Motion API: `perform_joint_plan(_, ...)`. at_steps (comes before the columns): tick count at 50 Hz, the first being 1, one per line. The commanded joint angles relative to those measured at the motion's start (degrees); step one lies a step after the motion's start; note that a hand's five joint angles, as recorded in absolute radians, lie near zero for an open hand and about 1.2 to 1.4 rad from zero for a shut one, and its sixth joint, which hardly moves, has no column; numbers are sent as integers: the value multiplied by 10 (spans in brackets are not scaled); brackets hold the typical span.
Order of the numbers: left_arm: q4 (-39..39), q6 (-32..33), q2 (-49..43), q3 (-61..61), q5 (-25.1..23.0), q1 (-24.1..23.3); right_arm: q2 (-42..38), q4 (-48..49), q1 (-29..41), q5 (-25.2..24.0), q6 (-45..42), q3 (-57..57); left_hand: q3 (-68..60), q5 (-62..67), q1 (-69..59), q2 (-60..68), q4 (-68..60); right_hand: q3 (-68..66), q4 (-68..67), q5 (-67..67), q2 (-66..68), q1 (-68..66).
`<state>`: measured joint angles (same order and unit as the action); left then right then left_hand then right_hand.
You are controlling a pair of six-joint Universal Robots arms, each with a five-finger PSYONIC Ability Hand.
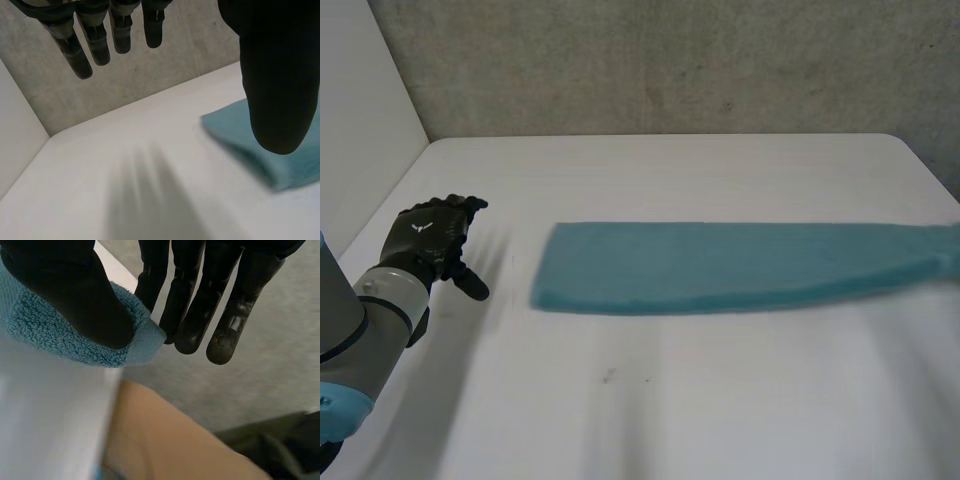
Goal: Fold the laundry
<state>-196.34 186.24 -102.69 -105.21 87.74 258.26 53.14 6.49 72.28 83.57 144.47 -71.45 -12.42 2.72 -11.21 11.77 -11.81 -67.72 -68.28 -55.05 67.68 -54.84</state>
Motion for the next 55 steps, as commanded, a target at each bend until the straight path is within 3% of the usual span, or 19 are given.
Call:
perform_joint_plan(1,0,0,0,-2,1,-1,7,-2,-2,0,-82,43,24,-27,12,-18,18,-123,-117,-150,123,-252)
perform_joint_plan(2,0,0,0,-2,1,-1,7,-2,-2,0,-82,43,24,-27,12,-18,18,-123,-117,-150,123,-252)
perform_joint_plan(7,0,1,2,-3,2,-1,27,4,147,-9,-15,55,24,-27,12,-18,18,-123,-117,-150,123,-252)
perform_joint_plan(8,0,1,2,-3,2,-1,31,5,195,-12,-10,60,24,-27,12,-18,18,-123,-117,-150,123,-252)
perform_joint_plan(9,0,1,2,-3,2,0,31,5,196,-12,-10,60,24,-27,12,-18,18,-123,-117,-150,123,-252)
perform_joint_plan(11,0,1,3,-3,2,1,32,13,290,-31,-3,74,24,-27,12,-18,18,-123,-117,-150,123,-252)
perform_joint_plan(17,1,1,4,-2,2,3,14,52,423,-62,-5,90,24,-27,12,-18,18,-123,-117,-150,123,-252)
perform_joint_plan(19,1,1,4,-3,2,3,-28,81,504,-76,-7,108,24,-27,12,-18,18,-123,-117,-150,123,-252)
perform_joint_plan(27,1,1,3,-3,1,3,-150,93,620,-75,-5,186,24,-27,12,-18,18,-123,-117,-150,123,-252)
perform_joint_plan(34,0,3,0,0,0,1,-210,73,650,-69,-9,197,24,-27,12,-18,18,-123,-117,-150,123,-252)
perform_joint_plan(35,0,3,0,0,0,1,-210,63,649,-69,-8,194,24,-27,12,-18,18,55,60,28,-54,-74)
perform_joint_plan(36,0,3,-1,3,0,0,-210,63,649,-69,-8,194,24,-27,12,-18,18,57,62,30,-56,-72)
perform_joint_plan(37,0,4,-3,6,0,-3,-208,55,647,-66,-8,193,24,-27,12,-18,18,375,380,348,-374,246)
perform_joint_plan(38,0,4,-3,6,0,-3,-208,55,647,-66,-8,193,24,-27,12,-18,18,378,383,351,-377,249)
perform_joint_plan(39,-1,4,-4,9,-1,-4,-199,50,641,-57,-5,188,24,-27,12,-18,18,577,583,550,-577,448)
perform_joint_plan(44,-1,5,-12,41,-3,-22,-96,30,618,-2,33,154,24,-27,12,-18,18,577,583,550,-577,448)
perform_joint_plan(46,-2,5,-23,58,-3,-37,-29,20,566,17,101,100,24,-27,12,-18,18,577,583,550,-577,448)
perform_joint_plan(51,0,5,-84,149,-6,-116,41,11,501,14,207,12,24,-27,12,-18,18,577,583,550,-577,448)
perform_joint_plan(55,3,5,-127,197,-5,-148,75,-18,421,9,257,-74,24,-27,12,-18,18,577,583,550,-577,448)
